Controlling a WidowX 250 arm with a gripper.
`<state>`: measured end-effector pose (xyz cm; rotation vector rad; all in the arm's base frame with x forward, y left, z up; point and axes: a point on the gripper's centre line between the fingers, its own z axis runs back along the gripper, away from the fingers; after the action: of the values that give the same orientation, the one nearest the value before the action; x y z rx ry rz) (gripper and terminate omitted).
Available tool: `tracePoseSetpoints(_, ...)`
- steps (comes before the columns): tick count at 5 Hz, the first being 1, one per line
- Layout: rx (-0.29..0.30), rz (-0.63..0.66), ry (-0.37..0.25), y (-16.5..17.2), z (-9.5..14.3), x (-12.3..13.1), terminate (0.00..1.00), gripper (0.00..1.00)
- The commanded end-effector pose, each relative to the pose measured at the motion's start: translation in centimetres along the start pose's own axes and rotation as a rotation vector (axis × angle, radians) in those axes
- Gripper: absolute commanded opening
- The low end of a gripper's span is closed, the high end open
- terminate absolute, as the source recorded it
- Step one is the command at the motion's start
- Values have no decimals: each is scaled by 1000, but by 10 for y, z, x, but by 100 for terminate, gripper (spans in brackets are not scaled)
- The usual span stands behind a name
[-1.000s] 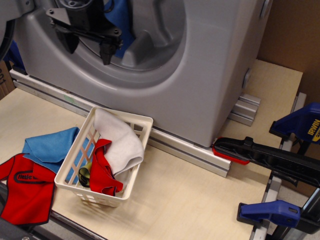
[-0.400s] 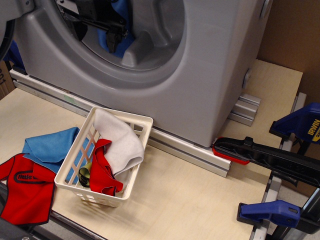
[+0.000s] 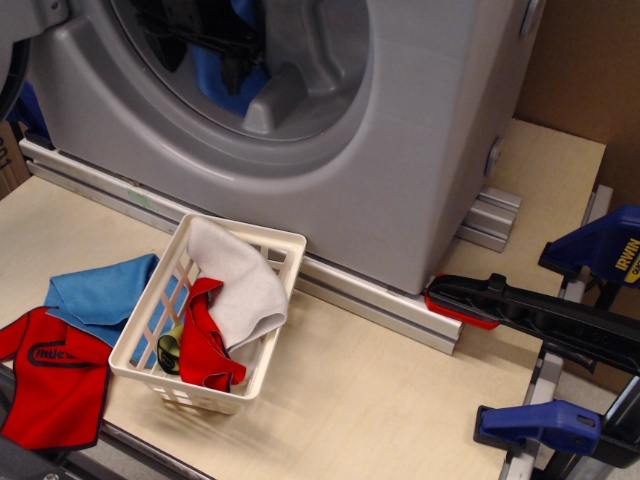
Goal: Take clothes out of laundry machine
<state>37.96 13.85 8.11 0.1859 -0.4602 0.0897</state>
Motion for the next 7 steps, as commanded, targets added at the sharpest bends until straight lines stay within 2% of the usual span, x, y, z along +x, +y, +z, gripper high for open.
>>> tracePoseSetpoints(1,42,11,-35,24,0,24,0,100)
tracePoseSetpoints(2,-6,11,-37,20,-12,25,0,100)
tracePoseSetpoints(3,8,-23,-1,12,-19,28,0,0)
tracePoseSetpoints(6,99,30,-27,12,-15,27,0,0)
tracePoseSetpoints(7,105,95,-76,13,0,26,0,0)
